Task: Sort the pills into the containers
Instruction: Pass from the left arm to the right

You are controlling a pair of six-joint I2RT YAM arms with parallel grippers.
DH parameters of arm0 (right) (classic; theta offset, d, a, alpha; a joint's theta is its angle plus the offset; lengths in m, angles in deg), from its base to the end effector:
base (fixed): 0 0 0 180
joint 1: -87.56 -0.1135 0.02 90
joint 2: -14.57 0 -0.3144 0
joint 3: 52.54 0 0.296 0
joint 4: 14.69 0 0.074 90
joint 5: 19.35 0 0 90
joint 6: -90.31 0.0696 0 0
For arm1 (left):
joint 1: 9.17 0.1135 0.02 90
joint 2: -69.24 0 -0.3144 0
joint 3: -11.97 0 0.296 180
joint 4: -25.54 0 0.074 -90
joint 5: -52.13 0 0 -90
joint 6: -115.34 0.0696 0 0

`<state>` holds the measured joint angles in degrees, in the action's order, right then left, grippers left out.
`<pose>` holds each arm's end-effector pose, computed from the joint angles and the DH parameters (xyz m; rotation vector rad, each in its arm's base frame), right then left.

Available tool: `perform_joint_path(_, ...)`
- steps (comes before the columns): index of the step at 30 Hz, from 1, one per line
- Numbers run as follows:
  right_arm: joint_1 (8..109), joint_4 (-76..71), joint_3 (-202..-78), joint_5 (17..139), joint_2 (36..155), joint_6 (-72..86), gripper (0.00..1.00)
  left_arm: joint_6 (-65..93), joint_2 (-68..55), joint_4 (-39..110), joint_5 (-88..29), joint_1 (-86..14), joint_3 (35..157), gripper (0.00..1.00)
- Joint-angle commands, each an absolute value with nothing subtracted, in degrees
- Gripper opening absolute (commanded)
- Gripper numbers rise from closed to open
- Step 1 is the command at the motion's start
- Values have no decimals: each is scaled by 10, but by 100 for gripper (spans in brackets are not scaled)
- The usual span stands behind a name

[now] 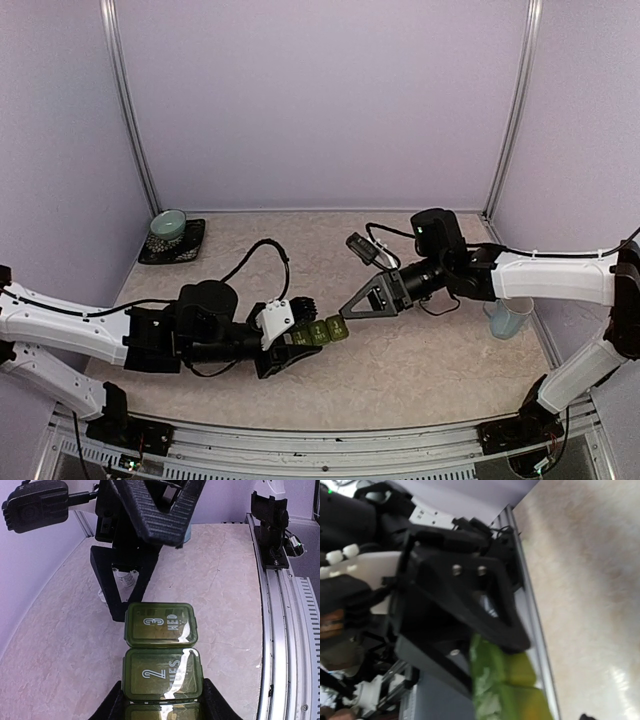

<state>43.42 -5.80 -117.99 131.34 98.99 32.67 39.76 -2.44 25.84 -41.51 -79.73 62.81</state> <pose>0.2196 0.2977 0.2797 -1.0015 2.1169 1.8391 0.1145 -0.3112 0.2549 1.3084 1.4924 -0.5844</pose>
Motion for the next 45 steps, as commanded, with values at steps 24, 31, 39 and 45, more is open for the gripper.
perform_joint_path(24,389,-57,-1194,1354,1047,378,37,427,-43,247,-400,-791,660,32)
perform_joint_path(31,389,-50,-1208,1357,1056,389,20,424,-37,243,-407,-790,652,42)
perform_joint_path(39,398,-63,-1223,1349,1069,408,14,398,-8,232,-423,-786,628,98)
perform_joint_path(45,433,-95,-1243,1320,1107,441,13,328,73,224,-489,-779,586,99)
